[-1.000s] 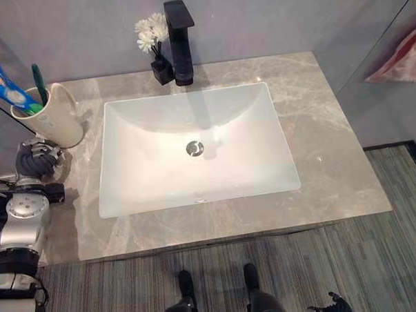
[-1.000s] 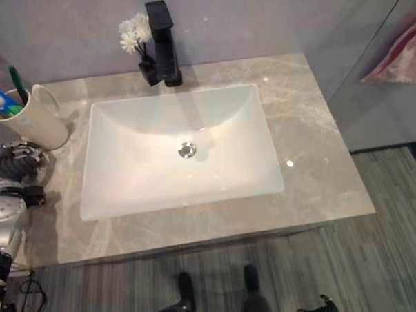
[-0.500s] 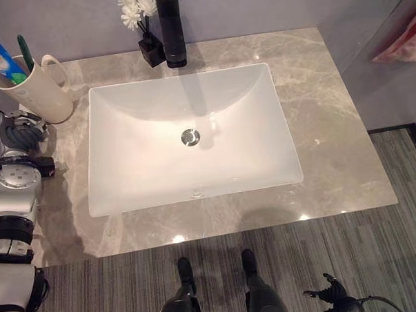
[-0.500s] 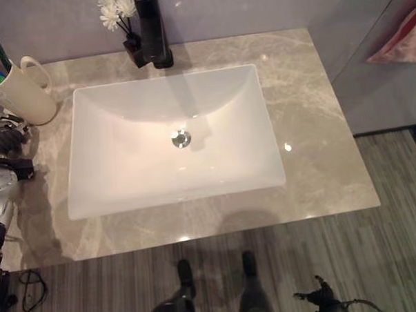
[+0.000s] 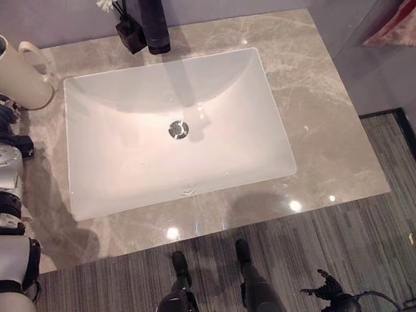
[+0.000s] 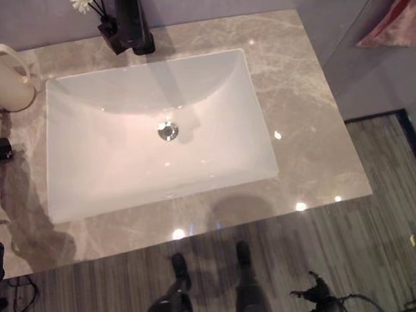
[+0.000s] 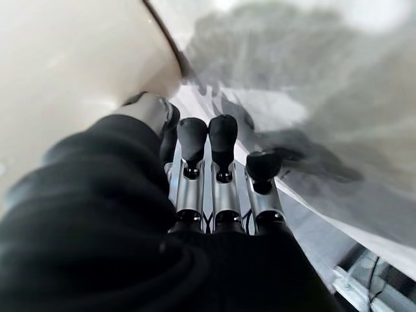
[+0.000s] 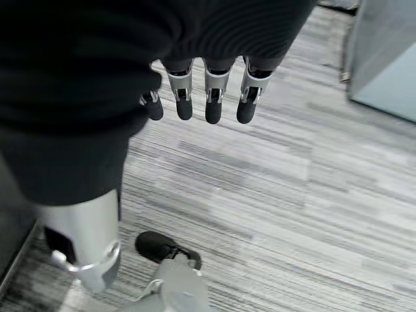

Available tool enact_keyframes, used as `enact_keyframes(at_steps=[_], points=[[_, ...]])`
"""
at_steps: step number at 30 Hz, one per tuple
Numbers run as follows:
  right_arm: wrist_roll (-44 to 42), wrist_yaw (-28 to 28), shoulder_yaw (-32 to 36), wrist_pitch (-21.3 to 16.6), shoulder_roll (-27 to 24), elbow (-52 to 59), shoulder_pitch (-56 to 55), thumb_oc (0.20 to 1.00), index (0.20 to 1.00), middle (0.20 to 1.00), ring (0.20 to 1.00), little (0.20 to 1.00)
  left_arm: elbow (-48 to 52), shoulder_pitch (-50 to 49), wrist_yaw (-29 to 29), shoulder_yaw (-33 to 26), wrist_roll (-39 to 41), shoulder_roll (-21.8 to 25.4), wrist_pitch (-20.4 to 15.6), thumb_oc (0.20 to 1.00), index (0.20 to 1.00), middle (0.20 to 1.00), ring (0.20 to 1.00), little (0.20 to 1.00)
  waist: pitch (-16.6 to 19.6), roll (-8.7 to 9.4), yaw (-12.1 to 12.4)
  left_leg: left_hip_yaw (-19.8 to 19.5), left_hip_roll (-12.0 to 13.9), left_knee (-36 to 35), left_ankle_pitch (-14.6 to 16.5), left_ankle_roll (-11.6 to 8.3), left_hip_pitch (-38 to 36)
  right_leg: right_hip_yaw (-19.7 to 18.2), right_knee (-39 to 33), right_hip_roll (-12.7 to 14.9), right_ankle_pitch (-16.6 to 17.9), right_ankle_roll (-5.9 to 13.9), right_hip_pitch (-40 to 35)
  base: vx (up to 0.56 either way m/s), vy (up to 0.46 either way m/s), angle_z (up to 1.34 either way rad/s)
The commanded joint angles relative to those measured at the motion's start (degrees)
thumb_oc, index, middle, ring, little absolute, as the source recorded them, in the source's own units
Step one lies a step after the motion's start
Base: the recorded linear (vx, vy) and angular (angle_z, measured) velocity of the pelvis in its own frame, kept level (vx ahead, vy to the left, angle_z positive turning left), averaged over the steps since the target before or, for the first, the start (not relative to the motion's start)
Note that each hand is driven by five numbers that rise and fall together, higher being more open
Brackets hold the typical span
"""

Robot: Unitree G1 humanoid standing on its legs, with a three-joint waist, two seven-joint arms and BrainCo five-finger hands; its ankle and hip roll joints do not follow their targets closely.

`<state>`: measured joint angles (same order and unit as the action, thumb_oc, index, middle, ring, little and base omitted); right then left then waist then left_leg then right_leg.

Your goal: Put brush and paste in cup on sink, flatten towel.

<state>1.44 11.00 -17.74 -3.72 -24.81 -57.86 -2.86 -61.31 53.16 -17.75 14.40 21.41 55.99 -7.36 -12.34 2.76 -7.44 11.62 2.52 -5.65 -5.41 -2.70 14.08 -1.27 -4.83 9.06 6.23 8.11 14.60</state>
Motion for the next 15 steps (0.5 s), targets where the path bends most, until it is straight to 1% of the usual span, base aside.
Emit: enact_keyframes(at_steps=[1, 6, 9, 11, 13, 15], points=[[0.24, 0.47, 0.20, -0.12, -1.98, -0.57, 0.46, 1.000, 1.000, 1.000, 1.000, 1.000, -3.90, 3.45, 0.51, 2.11, -0.40, -1.62, 0.38, 0.200, 0.200, 0.200, 0.200, 0.200, -1.04, -0.62, -0.62, -3.12, 1.90, 0.65, 1.08, -1.80, -0.76, 2.84, -0.17, 4.97, 9.19, 4.89, -2.25, 0.00, 0.000, 0.00], [0.11, 0.59, 0.08, -0.30, -2.13, 0.81, 0.56, 1.000, 1.000, 1.000, 1.000, 1.000, -3.09, 3.87, -0.01, 2.53, -0.57, -2.21, 0.27, 0.200, 0.200, 0.200, 0.200, 0.200, -1.18, -0.38, -0.59, -2.93, 2.08, 0.65, 1.28, -1.84, -1.05, 2.75, -0.17, 4.85, 8.87, 4.88, -2.30, 0.00, 0.000, 0.00], [-0.56, 0.55, -0.54, -1.05, -2.09, 4.25, 0.84, 1.000, 1.000, 1.000, 1.000, 1.000, -0.24, 3.98, -0.87, 2.90, -1.04, -3.74, -0.17, 0.200, 0.200, 0.200, 0.200, 0.200, -1.21, -0.21, -0.54, -2.77, 2.28, 0.65, 1.24, -1.82, -1.09, 2.49, -0.17, 4.54, 8.17, 4.74, -1.95, 0.00, 0.000, 0.00], [-0.75, 0.65, -0.74, -1.17, -1.85, 3.87, 1.08, 1.000, 1.000, 1.000, 1.000, 1.000, 0.42, 3.94, -1.34, 2.57, -0.28, -4.24, -0.31, 0.200, 0.200, 0.200, 0.200, 0.200, -1.13, -0.11, -0.52, -2.71, 2.30, 0.65, 1.04, -1.81, -0.85, 2.36, -0.17, 4.50, 8.23, 4.65, -1.63, 0.00, 0.000, 0.00], [-1.15, 0.64, -1.32, -0.99, -0.94, 3.06, 1.67, 1.000, 1.000, 1.000, 1.000, 1.000, 1.75, 3.95, -2.38, 1.55, 3.40, -5.61, -0.93, 0.200, 0.200, 0.200, 0.200, 0.200, -0.97, 0.05, -0.44, -2.60, 2.39, 0.65, 1.02, -1.86, -0.90, 2.25, -0.17, 4.42, 8.02, 4.53, -1.52, 0.00, 0.000, 0.00], [-0.66, 0.33, -1.81, -0.41, 0.03, 2.46, 1.58, 1.000, 1.000, 1.000, 1.000, 1.000, 6.87, 2.76, -3.02, 1.59, 3.67, -6.85, -1.51, 0.200, 0.200, 0.200, 0.200, 0.200, -0.51, 0.24, -0.09, -2.51, 2.44, 0.65, 0.93, -1.97, -1.12, 2.32, -0.17, 4.50, 7.69, 4.29, -1.52, 0.03, -0.035, -0.01]])
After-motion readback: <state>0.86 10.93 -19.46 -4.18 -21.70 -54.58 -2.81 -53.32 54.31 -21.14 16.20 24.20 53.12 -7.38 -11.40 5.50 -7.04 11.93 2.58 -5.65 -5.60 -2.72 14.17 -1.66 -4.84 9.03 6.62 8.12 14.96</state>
